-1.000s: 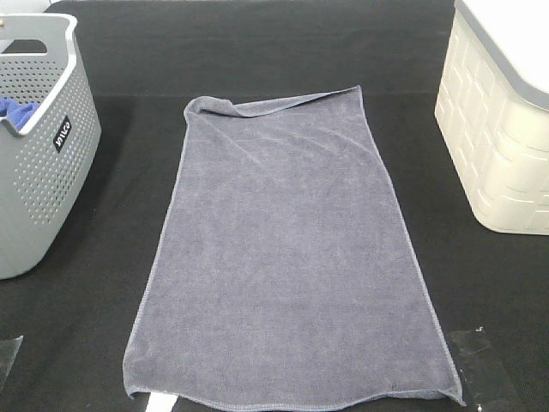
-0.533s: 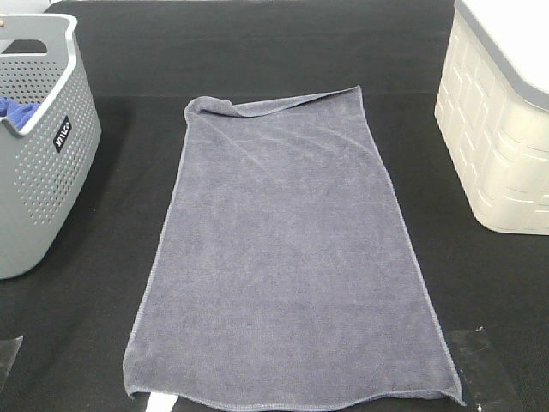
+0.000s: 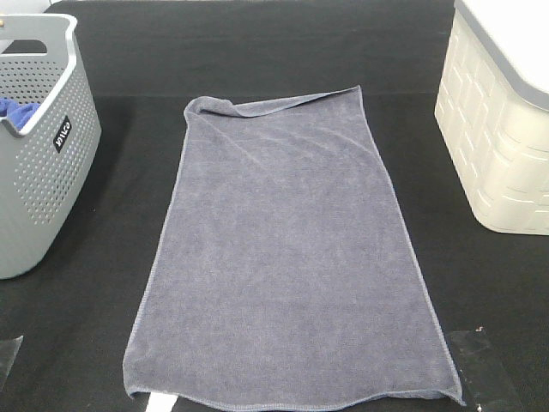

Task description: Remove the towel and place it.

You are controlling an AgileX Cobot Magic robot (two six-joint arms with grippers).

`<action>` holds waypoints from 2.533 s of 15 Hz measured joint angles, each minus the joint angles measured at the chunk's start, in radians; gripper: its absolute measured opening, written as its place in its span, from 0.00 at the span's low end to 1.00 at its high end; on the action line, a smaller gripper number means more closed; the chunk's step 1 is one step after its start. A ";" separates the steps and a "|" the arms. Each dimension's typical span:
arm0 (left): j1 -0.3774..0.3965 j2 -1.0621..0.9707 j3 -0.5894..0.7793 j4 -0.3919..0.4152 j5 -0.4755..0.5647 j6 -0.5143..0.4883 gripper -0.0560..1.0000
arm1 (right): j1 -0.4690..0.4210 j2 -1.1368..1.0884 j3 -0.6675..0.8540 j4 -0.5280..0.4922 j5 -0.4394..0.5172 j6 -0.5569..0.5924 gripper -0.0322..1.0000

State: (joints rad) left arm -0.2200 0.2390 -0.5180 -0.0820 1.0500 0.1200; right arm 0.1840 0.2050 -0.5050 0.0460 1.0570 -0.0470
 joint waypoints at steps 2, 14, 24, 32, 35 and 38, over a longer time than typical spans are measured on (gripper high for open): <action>0.000 0.000 0.000 -0.026 0.000 0.033 0.64 | 0.000 0.000 0.000 0.000 0.000 0.000 0.52; 0.000 0.000 0.000 -0.044 0.000 0.059 0.64 | 0.000 0.000 0.000 0.000 0.000 0.000 0.52; 0.168 -0.197 0.000 -0.042 0.001 0.059 0.64 | -0.211 -0.096 0.000 0.011 0.000 0.000 0.52; 0.168 -0.243 0.000 -0.041 0.003 0.059 0.64 | -0.212 -0.212 0.000 0.014 0.001 0.000 0.52; 0.168 -0.243 0.000 -0.041 0.003 0.059 0.64 | -0.212 -0.212 0.000 0.014 0.001 0.000 0.52; 0.168 -0.243 0.000 -0.041 0.003 0.059 0.64 | -0.212 -0.212 0.000 0.014 0.001 0.000 0.52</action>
State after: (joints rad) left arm -0.0520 -0.0040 -0.5180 -0.1230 1.0530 0.1790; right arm -0.0280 -0.0070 -0.5050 0.0600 1.0580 -0.0470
